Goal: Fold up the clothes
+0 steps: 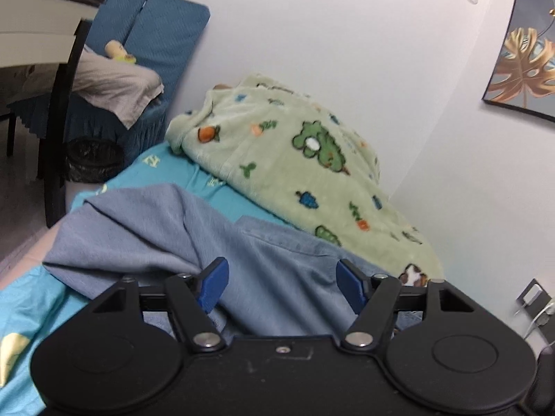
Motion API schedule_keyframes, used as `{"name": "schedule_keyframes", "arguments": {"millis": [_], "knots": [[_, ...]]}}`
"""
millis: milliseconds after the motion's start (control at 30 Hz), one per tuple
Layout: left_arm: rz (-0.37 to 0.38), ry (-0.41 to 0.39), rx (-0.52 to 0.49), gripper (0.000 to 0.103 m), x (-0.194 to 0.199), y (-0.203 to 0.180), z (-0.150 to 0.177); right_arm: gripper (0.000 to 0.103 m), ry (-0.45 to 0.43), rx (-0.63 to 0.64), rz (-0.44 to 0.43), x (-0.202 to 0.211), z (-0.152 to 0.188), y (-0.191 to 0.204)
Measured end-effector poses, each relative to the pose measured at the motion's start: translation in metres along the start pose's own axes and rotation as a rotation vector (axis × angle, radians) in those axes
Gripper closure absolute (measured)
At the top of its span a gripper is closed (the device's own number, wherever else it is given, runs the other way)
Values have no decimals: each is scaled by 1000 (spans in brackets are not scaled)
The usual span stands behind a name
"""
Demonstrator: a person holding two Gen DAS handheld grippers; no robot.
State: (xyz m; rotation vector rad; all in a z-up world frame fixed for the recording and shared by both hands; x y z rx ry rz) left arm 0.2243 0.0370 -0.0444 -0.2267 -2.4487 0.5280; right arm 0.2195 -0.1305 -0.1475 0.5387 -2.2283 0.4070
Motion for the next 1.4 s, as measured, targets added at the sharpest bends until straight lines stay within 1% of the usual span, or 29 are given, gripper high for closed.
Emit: {"name": "schedule_keyframes", "arguments": {"millis": [133,167,233,267,300,333,367,400,433,533,567,633,700,733,767,800,900,1000,1033,1067,1100,1133,1167,1233,1267,1367,1400], "knots": [[14,22,-9,38,3,-4,2,95,158,-44,-35,-19,37,12],[18,27,-11,38,3,-4,3,95,183,-66,-45,-21,43,13],[17,32,-16,38,3,-4,5,92,156,-179,-72,-10,42,4],[18,34,-16,38,3,-4,6,89,121,-262,-87,2,41,-7],[23,36,-12,38,3,-3,6,89,86,-344,-102,14,39,-17],[29,39,-6,38,4,-3,7,84,51,-426,-117,26,38,-28],[36,41,1,38,4,-2,7,74,19,-513,-117,36,39,-42],[39,41,3,38,5,-2,8,70,-4,-612,-80,43,48,-60],[40,42,5,38,5,-2,8,62,-27,-711,-42,50,57,-78],[36,53,2,38,3,-2,13,55,-99,-1005,75,73,89,-132],[33,57,1,38,2,-2,15,46,-114,-1101,116,79,103,-148],[26,64,-1,38,0,-1,18,35,-96,-1282,186,75,137,-170],[20,65,-5,38,-2,-2,21,35,-83,-1430,167,64,164,-180],[14,64,-10,38,-4,-2,22,32,-89,-1482,134,58,171,-182],[9,63,-16,38,-5,-3,23,28,-95,-1534,100,52,178,-185],[4,61,-21,38,-6,-3,24,28,-102,-1568,76,47,183,-187],[-13,57,-37,38,-10,-4,27,28,-131,-1536,82,36,174,-196],[-29,53,-53,38,-14,-5,30,29,-139,-1468,134,28,167,-207],[-37,52,-58,38,-16,-5,31,34,-140,-1457,142,26,167,-209],[-45,53,-60,38,-18,-5,33,46,-145,-1451,145,26,167,-211],[-51,56,-59,38,-20,-4,34,54,-150,-1446,149,26,167,-213],[-54,60,-57,38,-22,-3,35,65,-155,-1441,153,26,167,-215],[-55,59,-56,38,-22,-3,35,77,-171,-1436,153,27,165,-217],[-58,55,-57,38,-23,-4,34,81,-263,-1414,138,41,149,-220],[-59,53,-57,38,-23,-4,34,81,-314,-1383,138,51,137,-222],[-56,35,-64,38,-20,-6,33,82,-440,-1296,166,86,111,-225],[-54,33,-64,38,-19,-6,33,83,-465,-1293,185,94,110,-230]]}}
Point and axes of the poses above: each gripper's, at about its wrist camera, not at the fingertips, and x roughly against the way its jaws point, y to its left, z to its underside, the point moved 10 cm from there along -x, roughly the way its jaws point, and after that the axes turned 12 degrees about y, right-handed, at the moved point
